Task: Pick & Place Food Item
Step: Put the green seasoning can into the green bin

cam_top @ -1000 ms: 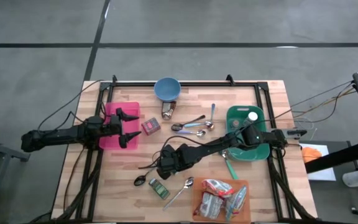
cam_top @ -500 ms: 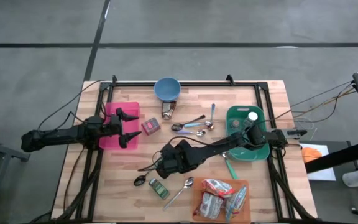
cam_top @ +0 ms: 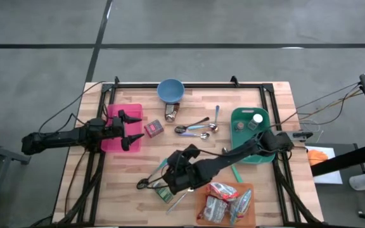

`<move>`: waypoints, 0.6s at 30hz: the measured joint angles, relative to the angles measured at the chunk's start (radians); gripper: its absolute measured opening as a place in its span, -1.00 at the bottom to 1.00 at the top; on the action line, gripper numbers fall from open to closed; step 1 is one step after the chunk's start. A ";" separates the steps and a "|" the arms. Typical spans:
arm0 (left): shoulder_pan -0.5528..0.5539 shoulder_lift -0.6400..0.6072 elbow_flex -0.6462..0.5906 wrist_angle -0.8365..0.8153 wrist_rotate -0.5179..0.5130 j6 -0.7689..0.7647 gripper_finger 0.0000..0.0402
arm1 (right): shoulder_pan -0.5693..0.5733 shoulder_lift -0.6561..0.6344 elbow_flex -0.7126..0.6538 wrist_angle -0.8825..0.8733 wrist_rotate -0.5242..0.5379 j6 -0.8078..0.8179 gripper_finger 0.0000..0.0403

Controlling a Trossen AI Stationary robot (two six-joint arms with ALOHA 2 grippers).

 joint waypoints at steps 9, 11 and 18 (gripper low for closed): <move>0.000 0.000 0.000 0.000 0.000 0.000 0.85 | 0.026 -0.127 -0.109 0.122 0.001 -0.103 0.41; 0.000 0.000 0.000 0.000 0.000 0.000 0.85 | 0.033 -0.165 -0.160 0.193 0.016 -0.124 0.41; 0.000 0.000 0.000 0.000 0.000 0.000 0.85 | 0.044 -0.306 -0.445 0.613 -0.005 -0.326 0.31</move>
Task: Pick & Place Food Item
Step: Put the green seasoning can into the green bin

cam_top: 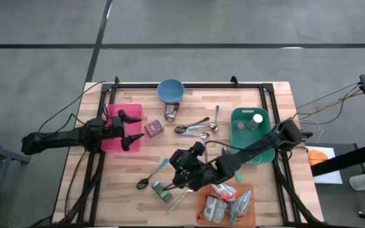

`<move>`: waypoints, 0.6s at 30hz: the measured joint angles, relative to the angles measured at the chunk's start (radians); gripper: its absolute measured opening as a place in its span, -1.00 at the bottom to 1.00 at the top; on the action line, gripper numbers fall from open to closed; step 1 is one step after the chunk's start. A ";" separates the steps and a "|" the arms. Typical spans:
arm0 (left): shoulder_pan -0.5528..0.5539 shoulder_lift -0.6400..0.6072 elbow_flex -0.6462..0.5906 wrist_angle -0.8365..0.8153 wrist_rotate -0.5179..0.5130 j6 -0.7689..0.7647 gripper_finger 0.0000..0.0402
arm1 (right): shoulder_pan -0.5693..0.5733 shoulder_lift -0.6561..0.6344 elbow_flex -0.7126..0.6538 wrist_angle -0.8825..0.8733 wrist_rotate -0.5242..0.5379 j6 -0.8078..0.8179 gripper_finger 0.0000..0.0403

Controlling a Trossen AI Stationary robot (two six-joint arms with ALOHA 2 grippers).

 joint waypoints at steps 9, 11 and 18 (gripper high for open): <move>0.000 0.003 0.000 0.000 0.000 0.000 0.85 | -0.004 -0.076 -0.436 0.883 -0.104 -0.418 0.42; 0.000 0.004 0.000 0.000 0.000 0.000 0.85 | -0.015 -0.051 -0.500 1.049 -0.143 -0.455 0.36; 0.000 0.020 0.000 0.000 0.000 0.000 0.85 | -0.065 0.094 -0.598 1.481 -0.260 -0.582 0.39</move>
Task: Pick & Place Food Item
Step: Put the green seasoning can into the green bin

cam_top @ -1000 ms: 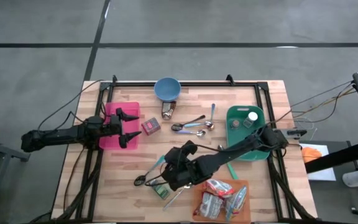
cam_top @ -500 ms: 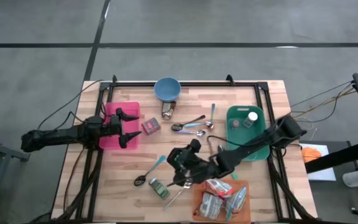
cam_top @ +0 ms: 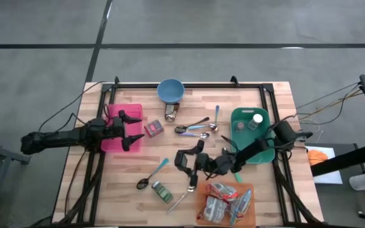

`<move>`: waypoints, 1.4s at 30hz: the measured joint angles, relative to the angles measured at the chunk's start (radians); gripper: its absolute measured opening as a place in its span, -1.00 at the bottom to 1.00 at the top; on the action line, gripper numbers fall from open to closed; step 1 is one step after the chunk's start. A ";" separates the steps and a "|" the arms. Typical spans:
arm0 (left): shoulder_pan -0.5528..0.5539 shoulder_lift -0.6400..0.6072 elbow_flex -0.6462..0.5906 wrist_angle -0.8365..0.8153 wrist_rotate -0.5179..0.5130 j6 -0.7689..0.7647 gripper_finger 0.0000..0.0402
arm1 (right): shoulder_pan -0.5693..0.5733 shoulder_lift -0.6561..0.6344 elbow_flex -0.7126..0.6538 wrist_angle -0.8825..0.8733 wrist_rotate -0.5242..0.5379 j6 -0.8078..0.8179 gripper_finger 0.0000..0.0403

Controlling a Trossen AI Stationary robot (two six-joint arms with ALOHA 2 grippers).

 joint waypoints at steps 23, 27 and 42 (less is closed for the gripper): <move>0.000 0.013 0.000 0.000 0.000 0.000 0.85 | -0.085 0.012 -0.081 -0.081 -0.128 0.165 0.42; 0.000 0.013 0.000 0.000 0.000 0.000 0.85 | -0.089 0.012 -0.081 -0.096 -0.130 0.175 0.34; 0.000 0.013 0.000 -0.001 0.000 0.000 0.85 | -0.091 0.013 -0.070 -0.208 -0.157 0.194 0.33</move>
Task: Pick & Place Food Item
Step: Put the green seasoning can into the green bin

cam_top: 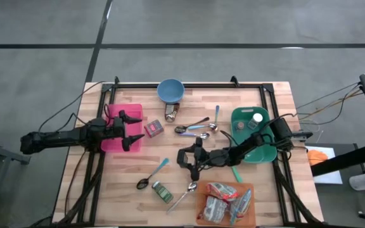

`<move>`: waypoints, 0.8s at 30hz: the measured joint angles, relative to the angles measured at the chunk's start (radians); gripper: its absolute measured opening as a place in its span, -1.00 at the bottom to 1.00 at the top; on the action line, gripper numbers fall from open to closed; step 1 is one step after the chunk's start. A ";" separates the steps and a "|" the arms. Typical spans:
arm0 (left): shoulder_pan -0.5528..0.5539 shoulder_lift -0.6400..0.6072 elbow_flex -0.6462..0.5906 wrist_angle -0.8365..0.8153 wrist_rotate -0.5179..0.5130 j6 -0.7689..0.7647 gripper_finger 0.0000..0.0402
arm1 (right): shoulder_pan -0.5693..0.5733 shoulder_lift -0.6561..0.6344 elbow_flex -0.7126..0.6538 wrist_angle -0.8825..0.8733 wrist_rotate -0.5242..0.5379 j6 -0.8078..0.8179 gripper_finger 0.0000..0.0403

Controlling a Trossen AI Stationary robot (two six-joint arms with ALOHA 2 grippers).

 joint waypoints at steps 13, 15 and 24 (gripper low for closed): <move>0.000 0.000 0.000 0.000 0.000 0.000 0.85 | -0.006 0.034 0.035 -0.106 -0.019 0.072 0.38; 0.000 0.000 0.000 0.000 0.000 0.000 0.85 | -0.007 0.046 0.040 -0.100 -0.024 0.089 0.34; 0.000 0.000 0.000 0.000 0.000 0.000 0.85 | 0.000 0.043 0.030 -0.133 -0.034 0.098 0.52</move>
